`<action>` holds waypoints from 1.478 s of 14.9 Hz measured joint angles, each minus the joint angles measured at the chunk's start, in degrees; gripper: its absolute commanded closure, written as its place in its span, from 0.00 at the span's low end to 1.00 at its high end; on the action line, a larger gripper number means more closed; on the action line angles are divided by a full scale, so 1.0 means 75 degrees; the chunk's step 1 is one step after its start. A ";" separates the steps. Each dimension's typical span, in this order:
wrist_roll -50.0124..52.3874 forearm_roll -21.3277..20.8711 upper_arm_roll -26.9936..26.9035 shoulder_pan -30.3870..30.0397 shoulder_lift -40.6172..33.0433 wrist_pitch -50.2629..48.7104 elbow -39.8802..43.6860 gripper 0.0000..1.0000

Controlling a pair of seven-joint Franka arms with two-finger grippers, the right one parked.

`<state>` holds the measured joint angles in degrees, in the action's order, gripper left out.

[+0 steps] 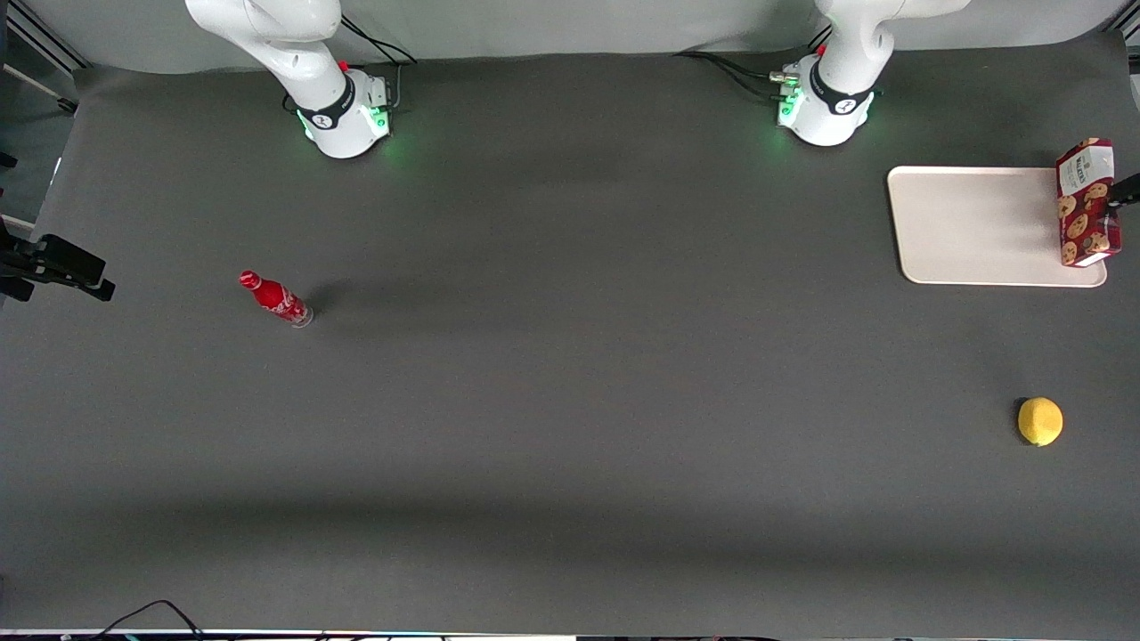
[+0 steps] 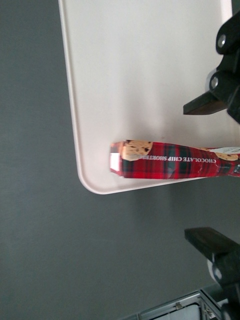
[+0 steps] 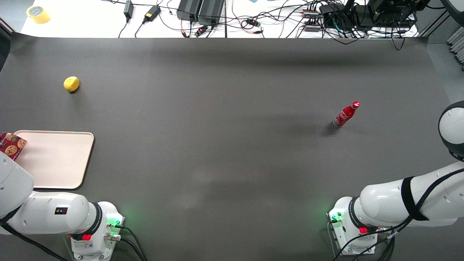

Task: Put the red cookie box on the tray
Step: 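Lower the upright cookie box onto the tray's edge and open the gripper, then raise the open left gripper up away from the cookie box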

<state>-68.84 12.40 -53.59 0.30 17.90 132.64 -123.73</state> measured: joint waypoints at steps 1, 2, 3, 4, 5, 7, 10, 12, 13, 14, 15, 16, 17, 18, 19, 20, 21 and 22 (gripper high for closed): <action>0.0008 0.0040 0.0002 0.0008 -0.0015 -0.0578 0.0448 0.00; 0.0039 0.0073 0.0001 0.0011 -0.0043 -0.1221 0.0946 0.00; 0.0141 0.0097 0.0002 0.0015 -0.0091 -0.1953 0.1493 0.00; 0.0338 0.0110 0.0018 0.0021 -0.0165 -0.2773 0.2103 0.00; 0.0622 0.0116 0.0099 0.0031 -0.0263 -0.3594 0.2755 0.00; 0.1507 0.0113 0.0527 0.0070 -0.0541 -0.4897 0.3977 0.00; 0.3287 -0.0062 0.1660 0.0153 -0.1064 -0.6197 0.5269 0.00; 0.4720 -0.0469 0.2727 0.0195 -0.1471 -0.6925 0.5821 0.00; 0.5400 -0.0722 0.3339 0.0203 -0.1707 -0.7155 0.5952 0.00; 0.6124 -0.0977 0.4015 0.0207 -0.1968 -0.7364 0.5985 0.00; 0.6863 -0.1174 0.4689 0.0214 -0.2210 -0.7536 0.5948 0.00; 0.7507 -0.1297 0.5307 0.0222 -0.2412 -0.7622 0.5853 0.00; 0.8036 -0.1423 0.5875 0.0231 -0.2599 -0.7631 0.5656 0.00; 0.8456 -0.1549 0.6363 0.0239 -0.2770 -0.7565 0.5370 0.00; 0.8745 -0.1616 0.6743 0.0243 -0.2932 -0.7396 0.5013 0.00; 0.8909 -0.1649 0.7002 0.0243 -0.3083 -0.7188 0.4642 0.00; 0.8990 -0.1655 0.7154 0.0242 -0.3201 -0.7030 0.4334 0.00; 0.9000 -0.1657 0.7213 0.0241 -0.3260 -0.6937 0.4166 0.00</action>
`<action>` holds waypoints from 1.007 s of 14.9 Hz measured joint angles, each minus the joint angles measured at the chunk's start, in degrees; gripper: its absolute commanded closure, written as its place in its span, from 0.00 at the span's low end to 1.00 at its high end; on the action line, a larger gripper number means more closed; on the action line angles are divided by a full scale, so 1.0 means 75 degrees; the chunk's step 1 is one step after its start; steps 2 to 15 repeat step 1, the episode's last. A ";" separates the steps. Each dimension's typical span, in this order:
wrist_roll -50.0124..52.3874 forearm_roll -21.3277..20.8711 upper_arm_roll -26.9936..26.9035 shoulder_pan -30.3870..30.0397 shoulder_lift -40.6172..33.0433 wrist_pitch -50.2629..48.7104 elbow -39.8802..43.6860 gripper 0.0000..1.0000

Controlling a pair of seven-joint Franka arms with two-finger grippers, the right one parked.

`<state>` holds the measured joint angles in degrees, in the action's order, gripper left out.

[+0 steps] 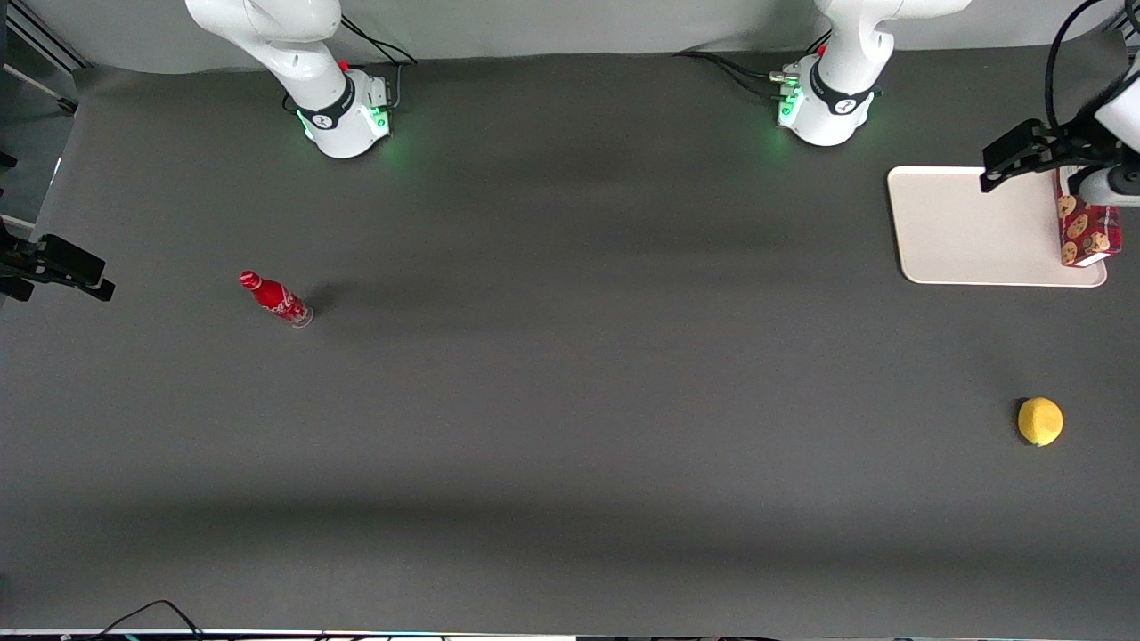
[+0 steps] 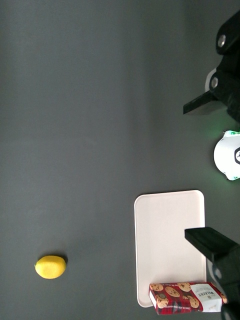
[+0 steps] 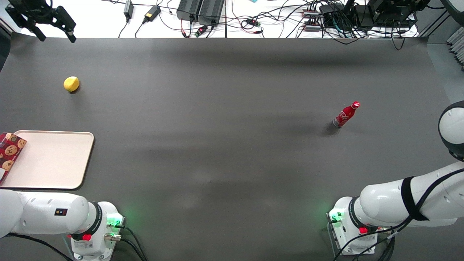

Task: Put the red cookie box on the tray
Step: 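Raise the open left gripper up away from the cookie box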

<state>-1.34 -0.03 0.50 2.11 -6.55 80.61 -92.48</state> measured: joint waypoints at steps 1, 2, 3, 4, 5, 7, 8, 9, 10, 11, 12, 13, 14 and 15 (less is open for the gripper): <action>-0.0006 -0.0001 0.0006 -0.0003 -0.0010 0.0044 -0.0039 0.00; -0.0006 -0.0001 0.0006 -0.0003 -0.0010 0.0044 -0.0039 0.00; -0.0006 -0.0001 0.0006 -0.0003 -0.0010 0.0044 -0.0039 0.00; -0.0006 -0.0001 0.0006 -0.0003 -0.0010 0.0044 -0.0039 0.00; -0.0006 -0.0001 0.0006 -0.0003 -0.0010 0.0044 -0.0039 0.00; -0.0006 -0.0001 0.0006 -0.0003 -0.0010 0.0044 -0.0039 0.00; -0.0006 -0.0001 0.0006 -0.0003 -0.0010 0.0044 -0.0039 0.00; -0.0006 -0.0001 0.0006 -0.0003 -0.0010 0.0044 -0.0039 0.00; -0.0006 -0.0001 0.0006 -0.0003 -0.0010 0.0044 -0.0039 0.00; -0.0006 -0.0001 0.0006 -0.0003 -0.0010 0.0044 -0.0039 0.00; -0.0006 -0.0001 0.0006 -0.0003 -0.0010 0.0044 -0.0039 0.00; -0.0006 -0.0001 0.0006 -0.0003 -0.0010 0.0044 -0.0039 0.00; -0.0006 -0.0001 0.0006 -0.0003 -0.0010 0.0044 -0.0039 0.00; -0.0006 -0.0001 0.0006 -0.0003 -0.0010 0.0044 -0.0039 0.00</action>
